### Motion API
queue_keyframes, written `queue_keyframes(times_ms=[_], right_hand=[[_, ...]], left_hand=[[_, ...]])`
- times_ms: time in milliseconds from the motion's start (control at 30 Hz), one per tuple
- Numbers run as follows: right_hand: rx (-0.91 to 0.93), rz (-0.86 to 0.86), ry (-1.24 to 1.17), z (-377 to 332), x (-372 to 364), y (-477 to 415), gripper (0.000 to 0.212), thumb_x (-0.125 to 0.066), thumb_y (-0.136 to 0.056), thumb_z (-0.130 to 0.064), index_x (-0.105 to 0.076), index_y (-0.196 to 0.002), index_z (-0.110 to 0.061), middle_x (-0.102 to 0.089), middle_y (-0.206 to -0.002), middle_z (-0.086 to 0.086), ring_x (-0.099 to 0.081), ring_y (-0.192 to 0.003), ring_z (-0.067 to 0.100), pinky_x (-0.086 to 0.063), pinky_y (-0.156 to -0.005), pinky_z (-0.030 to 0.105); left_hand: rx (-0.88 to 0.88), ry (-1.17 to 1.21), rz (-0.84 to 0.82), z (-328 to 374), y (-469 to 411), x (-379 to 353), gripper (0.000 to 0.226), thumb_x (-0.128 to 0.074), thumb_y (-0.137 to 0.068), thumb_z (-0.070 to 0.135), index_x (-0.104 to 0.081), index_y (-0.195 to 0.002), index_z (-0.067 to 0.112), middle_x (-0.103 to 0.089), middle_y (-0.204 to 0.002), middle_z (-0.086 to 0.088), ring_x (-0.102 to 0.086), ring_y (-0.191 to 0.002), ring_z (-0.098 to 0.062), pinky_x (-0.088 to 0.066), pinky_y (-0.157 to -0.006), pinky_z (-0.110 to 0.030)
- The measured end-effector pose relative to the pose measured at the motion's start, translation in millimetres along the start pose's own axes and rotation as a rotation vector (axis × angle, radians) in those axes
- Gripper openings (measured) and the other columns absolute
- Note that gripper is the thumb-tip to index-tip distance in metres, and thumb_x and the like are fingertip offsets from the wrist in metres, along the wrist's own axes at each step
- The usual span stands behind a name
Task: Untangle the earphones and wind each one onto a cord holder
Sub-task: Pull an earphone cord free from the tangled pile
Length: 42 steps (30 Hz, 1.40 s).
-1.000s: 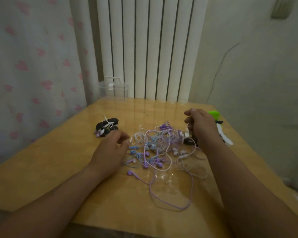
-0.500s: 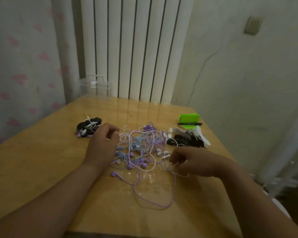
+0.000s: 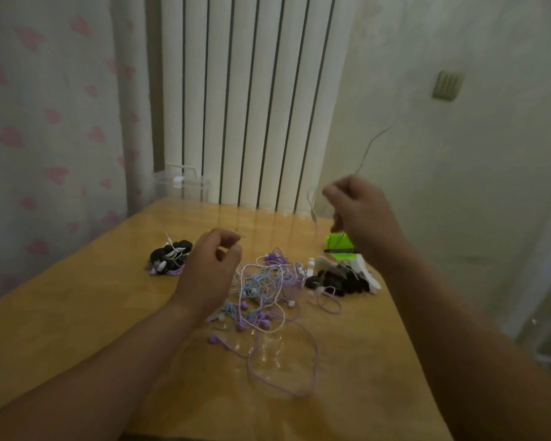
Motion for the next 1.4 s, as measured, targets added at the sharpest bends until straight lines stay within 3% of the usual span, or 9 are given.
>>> queue_keyframes(times_ms=[300,467,567,667,800,900,1133,1200,1400], right_hand=[[0.071,-0.066,-0.280,-76.0,-25.1,-24.5,0.012,-0.062,-0.104,-0.026,-0.066,-0.101,-0.015,-0.050,-0.065,-0.006,-0.043,-0.046,0.009,-0.038,-0.044,0.025],[0.015,-0.229,-0.406,-67.7,-39.9,-12.1,0.016,-0.060,-0.105,-0.026,-0.066,-0.109,-0.011,-0.042,-0.055,-0.010,-0.033,-0.046,0.010,-0.028,-0.044,0.026],[-0.044,-0.305,-0.416,-48.1,-43.6,0.6,0.020,-0.059,-0.106,-0.026,-0.066,-0.113,-0.008,-0.039,-0.058,-0.006,-0.030,-0.049,0.012,-0.026,-0.045,0.026],[-0.072,-0.259,-0.332,-28.7,-39.0,6.1,0.022,-0.061,-0.105,-0.024,-0.066,-0.111,-0.004,-0.038,-0.060,-0.002,-0.030,-0.050,0.013,-0.025,-0.045,0.027],[-0.184,-0.155,-0.354,1.1,-28.1,10.6,0.017,-0.054,-0.103,-0.014,-0.061,-0.089,-0.008,-0.040,-0.058,-0.003,-0.030,-0.049,0.014,-0.024,-0.043,0.025],[-0.269,-0.235,-0.305,22.6,-33.6,23.7,0.021,-0.050,-0.098,-0.010,-0.052,-0.078,-0.012,-0.036,-0.059,-0.001,-0.027,-0.051,0.016,-0.020,-0.047,0.027],[-0.148,-0.237,0.243,24.9,-34.8,43.2,0.031,-0.046,-0.107,-0.030,-0.071,-0.109,-0.012,-0.067,-0.105,0.004,-0.061,-0.094,0.021,-0.050,-0.083,0.040],[-0.075,-0.237,0.138,-0.3,-45.0,50.1,0.041,-0.041,-0.109,-0.047,-0.064,-0.126,-0.019,-0.066,-0.114,-0.001,-0.061,-0.103,0.014,-0.050,-0.085,0.037],[-0.207,-0.419,-0.063,-18.7,-64.5,48.7,0.042,-0.049,-0.106,-0.050,-0.071,-0.105,-0.015,-0.053,-0.065,-0.003,-0.048,-0.056,0.012,-0.041,-0.052,0.027]], left_hand=[[-0.029,0.195,-0.499,90.0,4.8,-46.3,0.091,-0.064,-0.086,0.067,-0.025,-0.162,0.036,-0.055,-0.141,0.020,-0.069,-0.079,-0.001,-0.053,-0.069,-0.021],[0.020,0.280,-0.370,93.5,-18.9,-28.5,0.055,-0.064,-0.101,0.040,-0.045,-0.151,0.026,-0.076,-0.101,0.001,-0.059,-0.069,-0.013,-0.052,-0.069,-0.032],[-0.045,0.143,-0.235,90.5,-33.5,0.9,0.027,-0.053,-0.107,0.041,-0.073,-0.110,0.023,-0.069,-0.092,0.008,-0.058,-0.077,-0.005,-0.046,-0.074,-0.031],[-0.088,0.037,-0.138,84.3,-45.8,30.3,0.032,-0.054,-0.107,0.040,-0.067,-0.086,0.020,-0.065,-0.086,0.004,-0.057,-0.078,-0.008,-0.046,-0.077,-0.033],[0.055,0.163,-0.316,61.7,-50.5,58.3,0.028,-0.056,-0.106,0.026,-0.055,-0.081,0.013,-0.052,-0.065,0.000,-0.048,-0.061,-0.019,-0.053,-0.068,-0.035],[0.077,0.123,-0.440,57.8,-44.8,63.8,0.028,-0.055,-0.106,0.023,-0.053,-0.080,0.014,-0.036,-0.061,0.004,-0.031,-0.053,-0.012,-0.031,-0.052,-0.027],[-0.159,-0.233,-0.512,104.9,-29.2,30.4,0.030,-0.051,-0.108,0.035,-0.075,-0.096,0.021,-0.069,-0.085,0.020,-0.061,-0.080,0.010,-0.044,-0.074,-0.026],[-0.201,-0.311,-0.568,112.9,-24.2,9.6,0.029,-0.053,-0.108,0.034,-0.075,-0.094,0.022,-0.071,-0.093,0.007,-0.066,-0.090,-0.006,-0.051,-0.081,-0.034],[-0.238,-0.387,-0.567,119.1,-34.0,-2.2,0.023,-0.059,-0.103,0.030,-0.066,-0.084,0.021,-0.064,-0.080,0.001,-0.056,-0.070,-0.012,-0.047,-0.069,-0.032]])
Point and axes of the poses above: each hand's wrist, its own y-axis away from the middle knuckle, its own x-axis out of the back of the hand, z = x × y, the point moved 7 cm from there along -y, towards the middle knuckle
